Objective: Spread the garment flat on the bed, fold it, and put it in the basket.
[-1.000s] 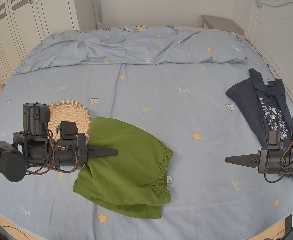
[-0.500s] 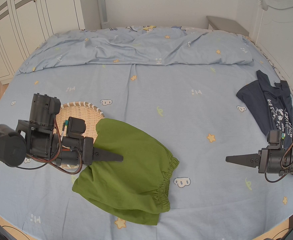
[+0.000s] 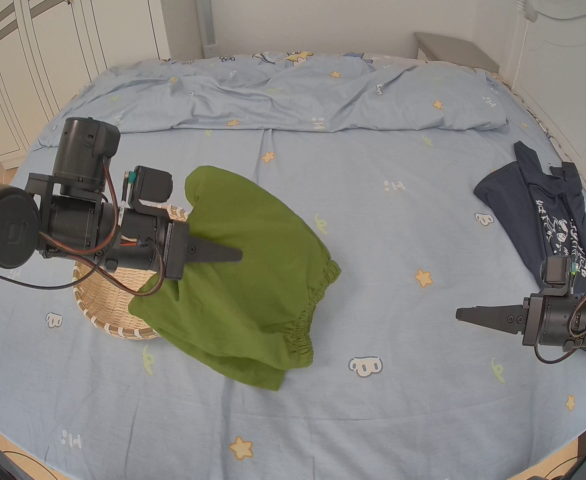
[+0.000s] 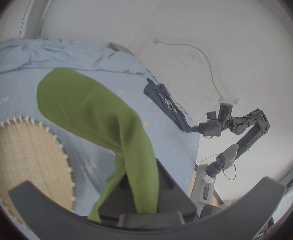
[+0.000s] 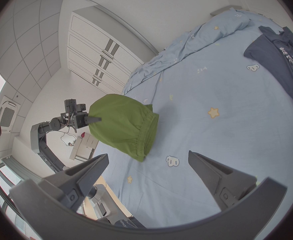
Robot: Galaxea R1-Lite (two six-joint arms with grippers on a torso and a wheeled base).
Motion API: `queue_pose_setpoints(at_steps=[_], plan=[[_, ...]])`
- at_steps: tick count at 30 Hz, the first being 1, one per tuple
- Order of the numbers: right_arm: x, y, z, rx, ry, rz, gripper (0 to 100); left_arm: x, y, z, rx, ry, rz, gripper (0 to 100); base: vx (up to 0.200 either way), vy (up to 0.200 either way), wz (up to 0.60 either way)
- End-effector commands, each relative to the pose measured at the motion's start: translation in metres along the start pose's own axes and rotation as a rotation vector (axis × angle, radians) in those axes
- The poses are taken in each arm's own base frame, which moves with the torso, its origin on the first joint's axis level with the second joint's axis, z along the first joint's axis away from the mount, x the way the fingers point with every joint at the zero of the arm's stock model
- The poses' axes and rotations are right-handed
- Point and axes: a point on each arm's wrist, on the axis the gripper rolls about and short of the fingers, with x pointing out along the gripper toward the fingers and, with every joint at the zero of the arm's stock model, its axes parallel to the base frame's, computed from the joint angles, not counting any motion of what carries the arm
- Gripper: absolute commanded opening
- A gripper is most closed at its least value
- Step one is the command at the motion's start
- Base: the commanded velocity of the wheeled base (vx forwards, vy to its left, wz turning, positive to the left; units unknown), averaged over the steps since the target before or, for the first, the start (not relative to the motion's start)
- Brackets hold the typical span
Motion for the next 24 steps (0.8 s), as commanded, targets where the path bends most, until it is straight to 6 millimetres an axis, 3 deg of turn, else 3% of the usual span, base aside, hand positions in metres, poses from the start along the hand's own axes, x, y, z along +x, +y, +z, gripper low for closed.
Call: queue_pose_setpoints(at_steps=[1,7,12,20,24], plan=[[-0.001,0.002,0.000,-0.007,-0.005,0.007,100,-0.012,0.000,0.021,0.054,-0.079,0.020,0,0.000,0.000,0.00],[-0.002,0.002,0.000,-0.008,-0.007,0.006,100,-0.045,0.011,0.040,0.113,-0.213,0.110,0,0.000,0.000,0.00],[-0.002,0.003,0.000,-0.008,-0.006,0.007,100,-0.072,0.035,0.048,0.144,-0.327,0.207,0,0.000,0.000,0.00],[-0.002,0.002,0.001,-0.009,-0.009,0.006,100,-0.084,0.050,0.047,0.120,-0.343,0.261,0,0.000,0.000,0.00],[-0.003,0.004,0.001,-0.014,-0.012,0.009,100,-0.084,0.072,0.034,0.056,-0.308,0.304,0,0.000,0.000,0.00]])
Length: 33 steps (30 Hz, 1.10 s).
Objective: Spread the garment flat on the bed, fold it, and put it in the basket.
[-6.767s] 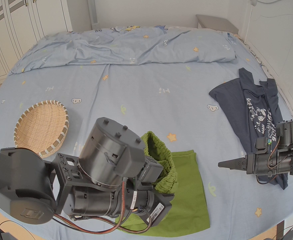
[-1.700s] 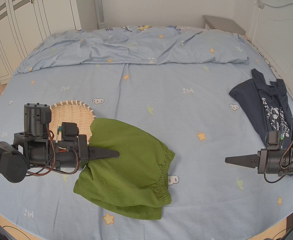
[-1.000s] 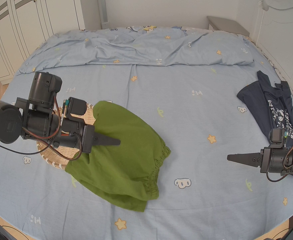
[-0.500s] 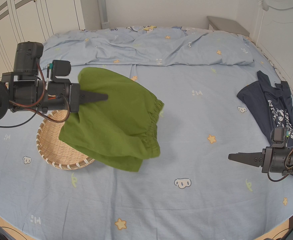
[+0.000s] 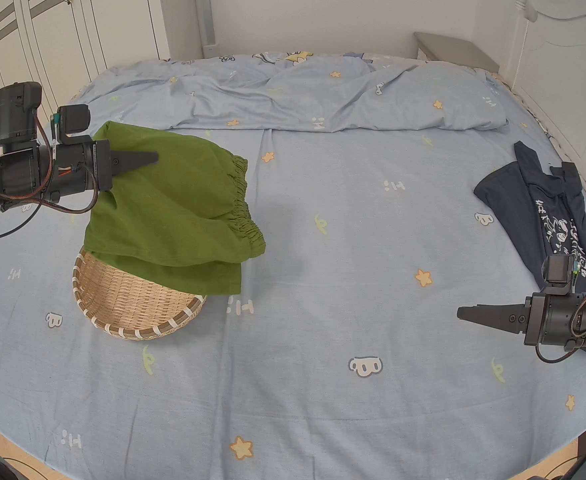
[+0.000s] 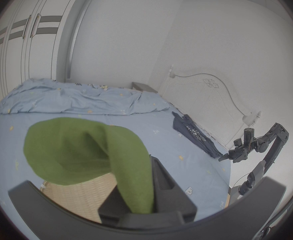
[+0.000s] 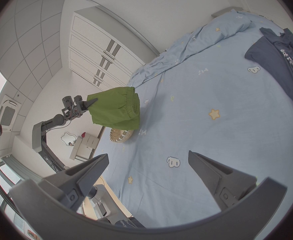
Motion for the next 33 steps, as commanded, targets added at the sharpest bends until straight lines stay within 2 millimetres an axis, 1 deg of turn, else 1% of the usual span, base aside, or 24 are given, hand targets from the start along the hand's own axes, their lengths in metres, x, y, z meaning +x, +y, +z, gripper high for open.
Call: queue_pose_setpoints(at_steps=[1,2,3,4,8,10,15,16,17,19,20,21,23,27,29,31,33], plan=[[-0.002,0.002,0.001,-0.007,-0.007,0.005,100,-0.003,0.024,-0.016,-0.054,0.040,0.066,0,0.000,0.000,0.00],[-0.002,0.002,0.001,-0.007,-0.007,0.005,100,-0.003,0.024,-0.016,-0.054,0.040,0.066,0,0.000,0.000,0.00],[-0.002,0.002,0.001,-0.008,-0.009,0.006,100,-0.011,0.034,-0.021,-0.076,0.047,0.104,0,0.000,0.000,0.00],[-0.002,0.002,0.001,-0.008,-0.009,0.006,100,-0.014,0.039,-0.023,-0.085,0.049,0.120,0,0.000,0.000,0.00],[-0.002,0.002,0.000,-0.007,-0.008,0.005,100,-0.021,0.049,-0.039,-0.126,0.080,0.157,0,0.000,0.000,0.00],[-0.002,0.003,0.000,-0.009,-0.008,0.007,100,-0.020,0.056,-0.050,-0.155,0.110,0.178,0,0.000,0.000,0.00],[-0.001,0.005,-0.002,-0.012,0.006,0.021,100,-0.008,0.085,-0.081,-0.237,0.187,0.216,0,0.000,0.000,0.00],[-0.001,0.005,-0.002,-0.013,0.005,0.021,100,-0.008,0.086,-0.082,-0.239,0.189,0.219,0,0.000,0.000,0.00],[-0.001,0.005,-0.004,-0.010,0.011,0.020,100,-0.002,0.093,-0.089,-0.252,0.214,0.258,0,0.000,0.000,0.00],[0.000,0.006,-0.004,-0.012,0.012,0.023,100,0.005,0.098,-0.095,-0.251,0.244,0.344,0,0.000,0.000,0.00],[0.000,0.006,-0.004,-0.011,0.012,0.023,100,0.005,0.099,-0.095,-0.251,0.247,0.351,0,0.000,0.000,0.00],[0.000,0.006,-0.004,-0.011,0.012,0.023,100,0.008,0.102,-0.097,-0.243,0.263,0.419,0,0.000,0.000,0.00],[0.000,0.006,-0.004,-0.011,0.012,0.023,100,0.010,0.106,-0.097,-0.235,0.267,0.471,0,0.000,0.000,0.00],[-0.001,0.006,-0.004,-0.013,0.011,0.023,100,0.009,0.105,-0.096,-0.251,0.293,0.479,0,0.000,0.000,0.00],[-0.001,0.006,-0.004,-0.013,0.011,0.023,100,0.009,0.103,-0.093,-0.269,0.325,0.474,0,0.000,0.000,0.00],[-0.001,0.006,-0.004,-0.012,0.011,0.023,100,0.011,0.100,-0.091,-0.276,0.339,0.465,0,0.000,0.000,0.00],[-0.001,0.006,-0.004,-0.013,0.011,0.023,100,0.017,0.102,-0.096,-0.282,0.357,0.456,0,0.000,0.000,0.00]])
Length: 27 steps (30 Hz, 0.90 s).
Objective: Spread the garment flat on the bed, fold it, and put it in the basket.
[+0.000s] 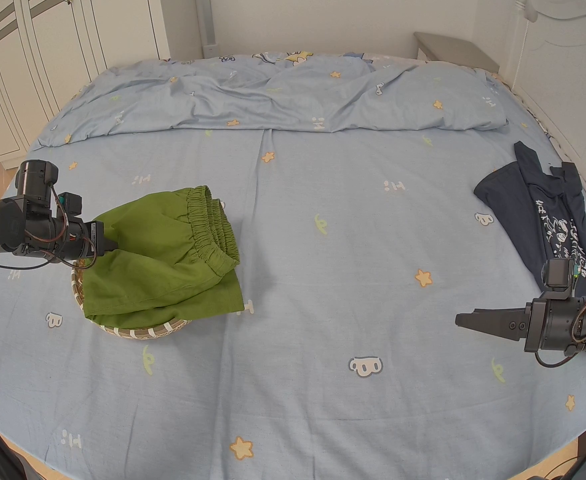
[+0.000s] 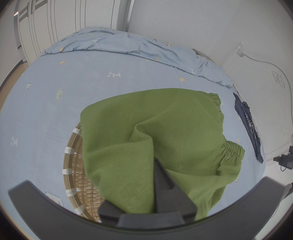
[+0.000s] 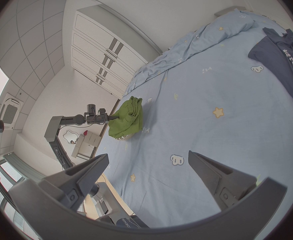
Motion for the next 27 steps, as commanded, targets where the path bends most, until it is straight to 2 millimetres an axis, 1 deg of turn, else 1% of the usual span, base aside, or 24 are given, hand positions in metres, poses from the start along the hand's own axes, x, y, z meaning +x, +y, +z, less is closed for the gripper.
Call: queue_pose_setpoints(at_steps=[1,4,8,9,10,12,21,22,26,27], plan=[[0.000,0.001,0.000,-0.003,0.001,0.003,100,0.014,-0.002,0.000,0.002,0.028,-0.013,0,0.000,0.000,0.00],[0.001,0.001,-0.001,-0.002,0.004,0.006,100,0.021,-0.003,-0.003,0.005,0.049,0.001,0,0.000,0.000,0.00],[0.001,0.001,-0.001,-0.004,0.005,0.007,100,0.038,-0.002,-0.007,0.011,0.087,0.101,0,0.000,0.000,0.00],[0.001,0.001,-0.001,-0.004,0.005,0.007,100,0.038,-0.002,-0.007,0.011,0.087,0.101,0,0.000,0.000,0.00],[0.001,0.002,-0.001,-0.003,0.007,0.010,100,0.046,-0.001,-0.009,0.014,0.109,0.151,0,0.000,0.000,0.00],[0.001,0.002,-0.001,-0.004,0.006,0.010,100,0.053,0.000,-0.012,0.013,0.128,0.169,0,0.000,0.000,0.00],[-0.003,0.006,0.000,-0.016,-0.009,0.017,100,0.052,-0.004,-0.012,0.016,0.140,0.161,0,0.000,0.000,0.00],[-0.003,0.006,0.000,-0.016,-0.009,0.017,100,0.052,-0.005,-0.014,0.015,0.151,0.162,100,0.000,0.000,0.00],[-0.003,0.006,-0.001,-0.016,-0.007,0.018,100,0.048,-0.009,-0.012,0.022,0.141,0.160,100,0.000,0.000,0.00],[-0.003,0.006,-0.001,-0.016,-0.007,0.018,100,0.037,-0.014,-0.007,0.029,0.124,0.158,100,0.000,0.000,0.00]])
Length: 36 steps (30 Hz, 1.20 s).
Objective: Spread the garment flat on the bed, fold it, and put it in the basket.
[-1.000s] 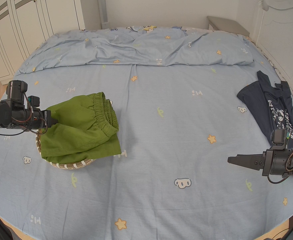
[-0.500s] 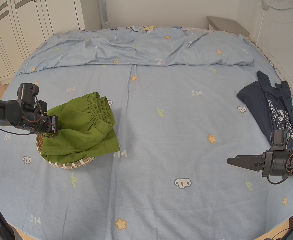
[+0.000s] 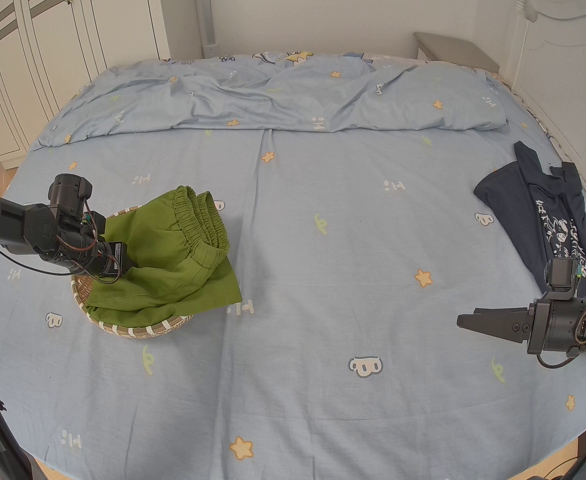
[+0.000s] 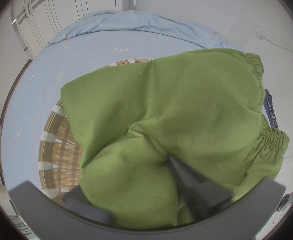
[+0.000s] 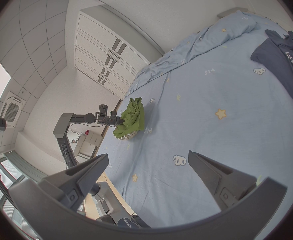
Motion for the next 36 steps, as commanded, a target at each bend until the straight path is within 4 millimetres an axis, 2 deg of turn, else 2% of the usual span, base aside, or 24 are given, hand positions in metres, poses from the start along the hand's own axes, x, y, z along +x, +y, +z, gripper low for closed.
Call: queue_pose_setpoints(at_steps=[1,2,3,4,5,6,8,9,14,18,20,21,22,25,26,27,28,29,31,32,33,34,36], plan=[[0.000,0.000,0.000,-0.001,0.000,0.001,100,-0.017,-0.005,0.003,0.010,-0.026,-0.004,100,0.000,0.000,0.00],[0.000,0.000,0.000,-0.001,0.000,0.001,100,-0.030,-0.007,0.005,0.010,-0.029,-0.002,100,0.000,0.000,0.00],[0.000,0.000,0.000,-0.001,0.000,0.001,100,-0.031,-0.007,0.005,0.010,-0.029,-0.002,100,0.000,0.000,0.00],[-0.001,0.001,0.000,-0.002,-0.001,0.002,100,-0.047,-0.009,0.007,0.012,-0.035,-0.001,100,0.000,0.000,0.00],[-0.001,0.001,0.000,-0.003,-0.003,0.002,100,-0.049,-0.009,0.007,0.012,-0.035,-0.001,100,0.000,0.000,0.00],[-0.001,0.000,0.000,-0.001,-0.002,0.001,100,-0.065,-0.009,0.009,0.010,-0.046,0.004,100,0.000,0.000,0.00],[-0.001,0.000,0.000,-0.002,-0.003,0.001,100,-0.073,-0.010,0.009,0.010,-0.054,0.007,100,0.000,0.000,0.00],[0.000,0.000,0.000,-0.001,0.000,0.001,100,-0.089,-0.011,0.010,0.011,-0.074,0.017,100,0.000,0.000,0.00],[-0.001,0.001,0.000,-0.002,-0.001,0.003,100,-0.114,-0.013,0.011,0.012,-0.118,0.064,100,0.000,0.000,0.00],[-0.001,0.001,-0.001,-0.005,-0.001,0.003,100,-0.148,-0.017,0.007,0.025,-0.149,0.097,100,0.000,0.000,0.00],[-0.009,0.005,-0.004,-0.031,-0.016,0.013,100,-0.169,-0.022,0.003,0.027,-0.172,0.093,100,0.000,0.000,0.00],[-0.010,0.006,-0.005,-0.034,-0.016,0.015,100,-0.170,-0.022,0.002,0.025,-0.172,0.093,100,0.000,0.000,0.00],[-0.022,0.015,-0.013,-0.095,-0.036,0.037,100,-0.191,-0.027,-0.006,0.021,-0.198,0.084,100,0.000,0.000,0.00],[-0.037,0.020,-0.024,-0.161,-0.064,0.041,100,-0.214,-0.033,-0.023,0.025,-0.236,0.079,100,0.000,0.000,0.00],[-0.042,0.020,-0.031,-0.174,-0.070,0.034,100,-0.229,-0.037,-0.036,0.031,-0.260,0.075,100,0.000,0.000,0.00],[-0.043,0.020,-0.033,-0.176,-0.068,0.034,100,-0.233,-0.037,-0.040,0.030,-0.268,0.076,100,0.000,0.000,0.00],[-0.053,0.021,-0.046,-0.190,-0.082,0.032,100,-0.257,-0.039,-0.062,0.022,-0.316,0.084,100,0.000,0.000,0.00],[-0.057,0.022,-0.049,-0.195,-0.092,0.030,100,-0.266,-0.040,-0.072,0.023,-0.337,0.087,100,0.000,0.000,0.00],[-0.074,0.025,-0.063,-0.213,-0.148,0.013,100,-0.300,-0.043,-0.119,0.029,-0.422,0.091,100,0.000,0.000,0.00],[-0.075,0.024,-0.064,-0.212,-0.150,0.010,100,-0.302,-0.043,-0.122,0.029,-0.428,0.091,100,0.000,0.000,0.00],[-0.085,0.027,-0.073,-0.221,-0.178,0.002,100,-0.319,-0.045,-0.152,0.038,-0.493,0.081,100,0.000,0.000,0.00],[-0.093,0.031,-0.078,-0.224,-0.200,0.009,100,-0.328,-0.045,-0.173,0.043,-0.531,0.076,100,0.000,0.000,0.00],[-0.106,0.039,-0.090,-0.226,-0.216,0.028,100,-0.336,-0.046,-0.202,0.044,-0.559,0.076,100,0.000,0.000,0.00]])
